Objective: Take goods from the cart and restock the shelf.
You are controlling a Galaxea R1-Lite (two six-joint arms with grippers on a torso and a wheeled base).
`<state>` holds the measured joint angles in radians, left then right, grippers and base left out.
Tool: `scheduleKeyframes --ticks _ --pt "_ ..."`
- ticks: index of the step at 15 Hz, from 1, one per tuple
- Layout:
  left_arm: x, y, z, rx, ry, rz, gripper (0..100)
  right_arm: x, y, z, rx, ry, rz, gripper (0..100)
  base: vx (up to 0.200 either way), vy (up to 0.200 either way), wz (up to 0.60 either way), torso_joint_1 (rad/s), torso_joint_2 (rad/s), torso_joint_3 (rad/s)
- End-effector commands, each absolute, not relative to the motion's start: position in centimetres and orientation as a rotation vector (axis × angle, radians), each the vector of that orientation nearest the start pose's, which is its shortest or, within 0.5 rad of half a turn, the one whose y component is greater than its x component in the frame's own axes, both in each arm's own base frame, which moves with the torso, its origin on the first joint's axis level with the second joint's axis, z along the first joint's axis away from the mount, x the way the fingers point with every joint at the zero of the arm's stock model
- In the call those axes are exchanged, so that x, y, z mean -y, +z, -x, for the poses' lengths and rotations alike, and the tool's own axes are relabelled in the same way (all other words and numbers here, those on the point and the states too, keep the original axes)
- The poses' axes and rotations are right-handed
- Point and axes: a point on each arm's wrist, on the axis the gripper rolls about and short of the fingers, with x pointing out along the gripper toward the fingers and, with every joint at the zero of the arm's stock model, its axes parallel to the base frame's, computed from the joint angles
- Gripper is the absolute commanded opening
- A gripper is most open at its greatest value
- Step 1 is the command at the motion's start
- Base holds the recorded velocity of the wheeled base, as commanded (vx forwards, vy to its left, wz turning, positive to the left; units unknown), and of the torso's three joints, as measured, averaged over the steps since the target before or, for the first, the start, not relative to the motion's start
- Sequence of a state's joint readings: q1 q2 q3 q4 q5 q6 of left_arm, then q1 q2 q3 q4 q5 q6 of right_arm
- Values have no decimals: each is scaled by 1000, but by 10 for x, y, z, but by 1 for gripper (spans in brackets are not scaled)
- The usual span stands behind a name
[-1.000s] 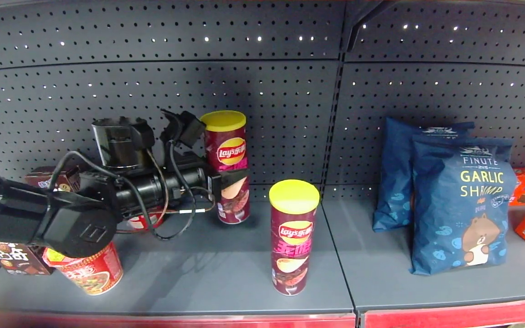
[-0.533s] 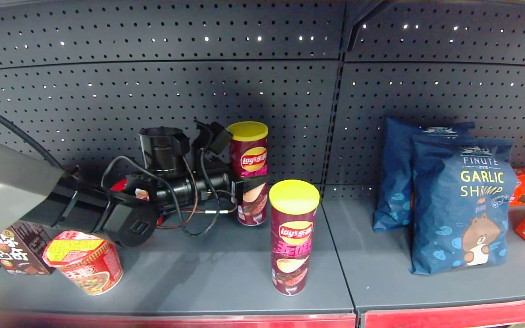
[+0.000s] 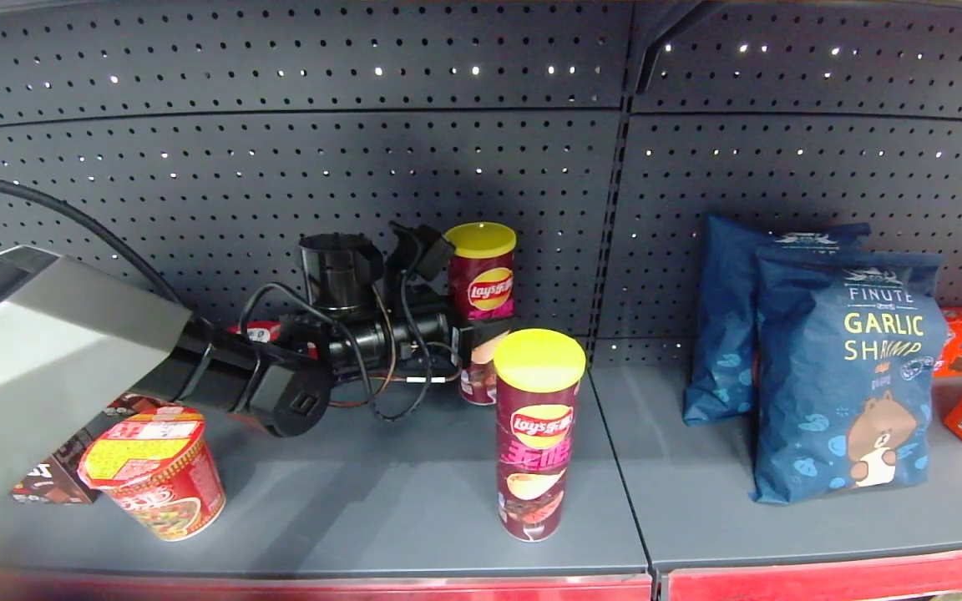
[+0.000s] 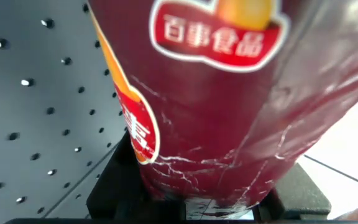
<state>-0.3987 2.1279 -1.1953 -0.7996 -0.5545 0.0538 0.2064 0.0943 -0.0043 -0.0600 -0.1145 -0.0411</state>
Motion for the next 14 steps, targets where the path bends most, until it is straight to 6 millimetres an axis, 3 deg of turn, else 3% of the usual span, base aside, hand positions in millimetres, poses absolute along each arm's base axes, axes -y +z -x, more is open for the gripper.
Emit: scheduleKeyframes --ticks 1,14 --pt "179 138 -386 -127 -962 -38 0 6 84 14 -30 90 45 100 0 0 0 0 0 0" --pt "193 111 -391 -150 -990 -37 0 6 84 14 -32 90 45 100 0 0 0 0 0 0"
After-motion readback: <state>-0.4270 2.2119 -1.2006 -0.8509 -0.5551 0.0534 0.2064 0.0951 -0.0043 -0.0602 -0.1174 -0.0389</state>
